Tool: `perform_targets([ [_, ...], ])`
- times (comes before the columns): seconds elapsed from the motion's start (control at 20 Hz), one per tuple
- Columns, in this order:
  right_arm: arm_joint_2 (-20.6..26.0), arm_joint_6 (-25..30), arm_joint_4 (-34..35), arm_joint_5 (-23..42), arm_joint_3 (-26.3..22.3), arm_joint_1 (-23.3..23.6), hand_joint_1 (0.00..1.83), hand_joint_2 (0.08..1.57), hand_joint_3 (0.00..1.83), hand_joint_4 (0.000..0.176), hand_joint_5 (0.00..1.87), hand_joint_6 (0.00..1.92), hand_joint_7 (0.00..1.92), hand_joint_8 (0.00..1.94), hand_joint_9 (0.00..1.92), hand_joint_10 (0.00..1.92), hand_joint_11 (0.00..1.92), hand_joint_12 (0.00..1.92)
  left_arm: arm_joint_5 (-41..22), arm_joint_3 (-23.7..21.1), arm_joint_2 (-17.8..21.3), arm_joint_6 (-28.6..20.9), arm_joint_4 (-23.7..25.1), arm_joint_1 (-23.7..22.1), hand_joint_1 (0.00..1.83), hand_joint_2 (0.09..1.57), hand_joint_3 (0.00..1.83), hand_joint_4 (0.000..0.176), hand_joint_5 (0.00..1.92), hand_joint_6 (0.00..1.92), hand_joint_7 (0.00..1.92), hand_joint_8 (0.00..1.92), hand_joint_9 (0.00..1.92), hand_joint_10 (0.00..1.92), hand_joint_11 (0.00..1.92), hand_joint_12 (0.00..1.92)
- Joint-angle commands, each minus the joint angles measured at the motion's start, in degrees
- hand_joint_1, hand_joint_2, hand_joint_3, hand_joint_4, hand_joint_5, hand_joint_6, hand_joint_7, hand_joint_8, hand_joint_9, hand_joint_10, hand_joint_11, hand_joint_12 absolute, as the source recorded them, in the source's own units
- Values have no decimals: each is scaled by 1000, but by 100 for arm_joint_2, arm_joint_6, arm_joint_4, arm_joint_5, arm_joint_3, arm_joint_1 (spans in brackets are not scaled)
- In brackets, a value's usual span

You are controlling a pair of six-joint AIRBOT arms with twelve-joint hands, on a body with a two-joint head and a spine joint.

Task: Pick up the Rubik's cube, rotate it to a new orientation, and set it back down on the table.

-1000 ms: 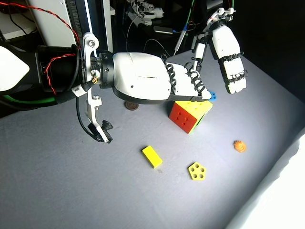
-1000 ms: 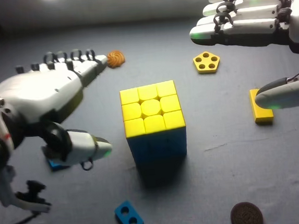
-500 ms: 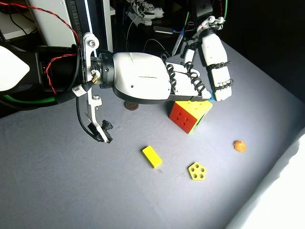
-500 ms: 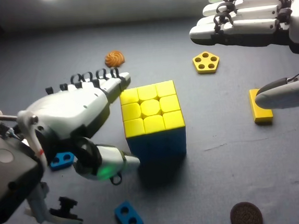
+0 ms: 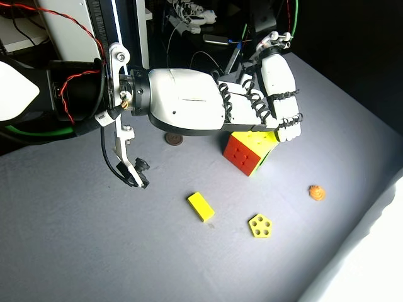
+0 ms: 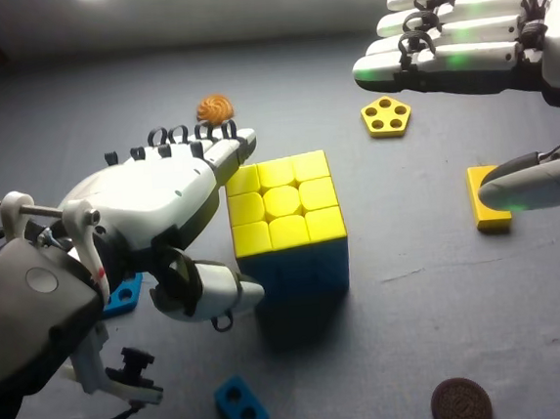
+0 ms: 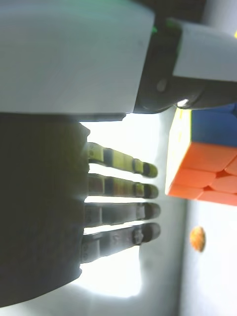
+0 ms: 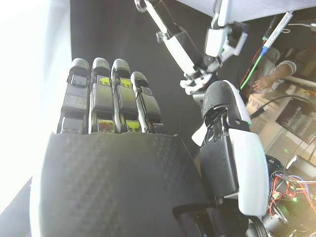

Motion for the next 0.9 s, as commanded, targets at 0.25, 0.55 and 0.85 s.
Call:
perform_targets([
  [0.25, 33, 10, 312, 543, -28, -7, 148, 1268, 2, 0, 16, 5, 76, 1, 50, 3, 0, 0, -293, 195, -115, 4, 304, -130, 998, 1019, 0, 0, 0, 0, 0, 0, 0, 0, 0, 0],
  [0.55, 33, 1, 312, 543, -28, -11, 159, 1263, 0, 0, 16, 4, 102, 9, 73, 11, 10, 5, -246, 285, -250, 122, 213, -154, 990, 1031, 4, 0, 0, 0, 0, 0, 0, 0, 0, 0],
  [0.85, 33, -5, 311, 543, -28, -19, 149, 1262, 1, 0, 6, 1, 103, 2, 67, 2, 0, 0, -243, 344, -371, 295, 91, -183, 998, 1050, 9, 0, 0, 0, 0, 0, 0, 0, 0, 0],
])
